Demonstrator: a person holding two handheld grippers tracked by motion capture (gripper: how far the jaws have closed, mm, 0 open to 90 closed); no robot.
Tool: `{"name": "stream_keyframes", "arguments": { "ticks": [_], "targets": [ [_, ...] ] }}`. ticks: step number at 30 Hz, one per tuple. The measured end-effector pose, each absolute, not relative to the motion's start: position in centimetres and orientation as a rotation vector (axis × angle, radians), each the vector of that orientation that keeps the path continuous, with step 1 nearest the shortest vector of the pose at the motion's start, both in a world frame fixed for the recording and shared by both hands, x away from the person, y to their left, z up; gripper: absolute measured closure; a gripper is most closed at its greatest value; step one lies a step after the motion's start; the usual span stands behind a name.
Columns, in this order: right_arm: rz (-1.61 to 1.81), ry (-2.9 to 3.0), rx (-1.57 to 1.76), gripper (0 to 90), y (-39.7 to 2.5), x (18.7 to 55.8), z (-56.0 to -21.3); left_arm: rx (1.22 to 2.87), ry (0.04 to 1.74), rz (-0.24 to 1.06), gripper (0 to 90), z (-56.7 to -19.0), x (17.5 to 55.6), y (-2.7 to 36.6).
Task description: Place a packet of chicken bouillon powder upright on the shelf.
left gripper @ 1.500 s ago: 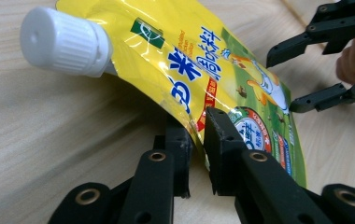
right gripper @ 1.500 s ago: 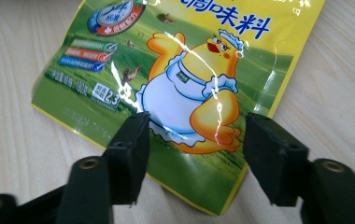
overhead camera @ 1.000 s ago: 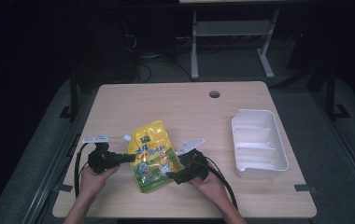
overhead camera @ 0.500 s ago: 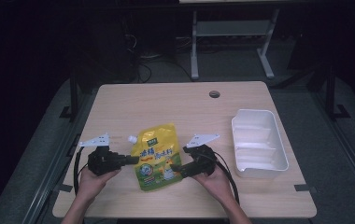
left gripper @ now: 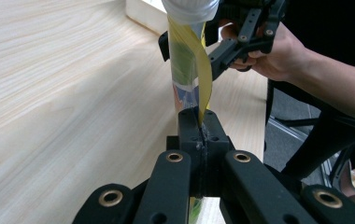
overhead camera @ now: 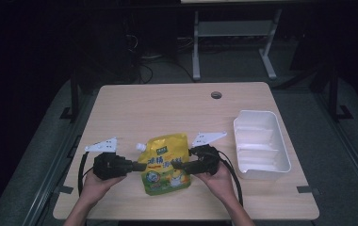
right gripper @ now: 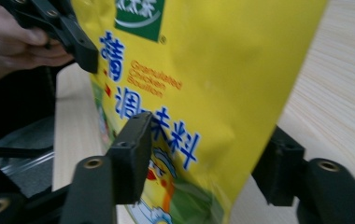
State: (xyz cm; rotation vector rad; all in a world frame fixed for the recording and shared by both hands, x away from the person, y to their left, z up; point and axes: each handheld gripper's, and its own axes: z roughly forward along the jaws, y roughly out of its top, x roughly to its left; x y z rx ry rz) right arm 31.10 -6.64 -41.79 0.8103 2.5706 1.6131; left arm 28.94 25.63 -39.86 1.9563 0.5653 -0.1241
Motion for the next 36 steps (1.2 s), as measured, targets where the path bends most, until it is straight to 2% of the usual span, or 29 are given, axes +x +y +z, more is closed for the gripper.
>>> {"name": "stream_keyframes", "arguments": {
  "ticks": [2,3,7,8,9,10,11,12,14,19,25,26,27,28,36],
  "targets": [
    [1.648,2.588,0.772,53.1,-6.6,31.0,-41.6,1.960,0.564,-0.121,90.0,-39.9,28.9,25.5],
    [1.648,2.588,0.772,53.1,-6.6,31.0,-41.6,1.960,0.564,-0.121,90.0,-39.9,28.9,25.5],
    [1.651,2.618,0.744,62.5,-6.5,30.8,-41.4,1.971,0.569,-0.104,89.9,-39.9,28.9,25.5],
    [1.664,2.633,0.737,68.7,-6.7,30.9,-41.4,1.975,0.573,-0.092,89.7,-39.8,28.9,25.6],
    [1.664,2.633,0.737,68.7,-6.7,30.9,-41.4,1.975,0.573,-0.092,89.4,-39.8,28.9,25.6],
    [1.680,2.648,0.739,74.9,-6.8,30.9,-41.5,1.976,0.576,-0.085,88.7,-39.8,28.9,25.6],
    [1.680,2.648,0.739,74.9,-6.8,30.9,-41.5,1.976,0.576,-0.085,85.9,-39.8,28.9,25.6],
    [1.687,2.654,0.736,78.2,-6.9,30.9,-41.5,1.977,0.581,-0.078,85.9,-39.8,28.9,25.6],
    [1.698,2.667,0.713,86.8,-6.8,30.8,-41.4,1.976,0.585,-0.071,77.6,-39.7,29.0,25.8],
    [1.709,2.676,0.712,89.1,-6.9,30.7,-41.3,1.985,0.598,-0.050,63.8,-39.7,28.9,26.1],
    [1.718,2.654,0.718,89.6,-7.3,30.5,-40.6,2.024,0.602,-0.016,55.5,-39.9,28.9,26.2],
    [1.700,2.640,0.723,89.7,-7.5,30.4,-40.3,2.036,0.600,-0.005,50.5,-39.9,28.9,26.2],
    [1.700,2.640,0.723,89.7,-7.5,30.4,-40.3,2.047,0.604,0.006,50.5,-40.0,29.0,26.2],
    [1.699,2.622,0.732,89.8,-7.8,30.3,-40.1,2.052,0.611,0.016,45.2,-40.2,29.0,26.2],
    [1.670,2.579,0.765,89.8,-8.5,30.4,-39.4,2.057,0.655,0.046,35.2,-41.1,29.3,27.0]
  ]
}}
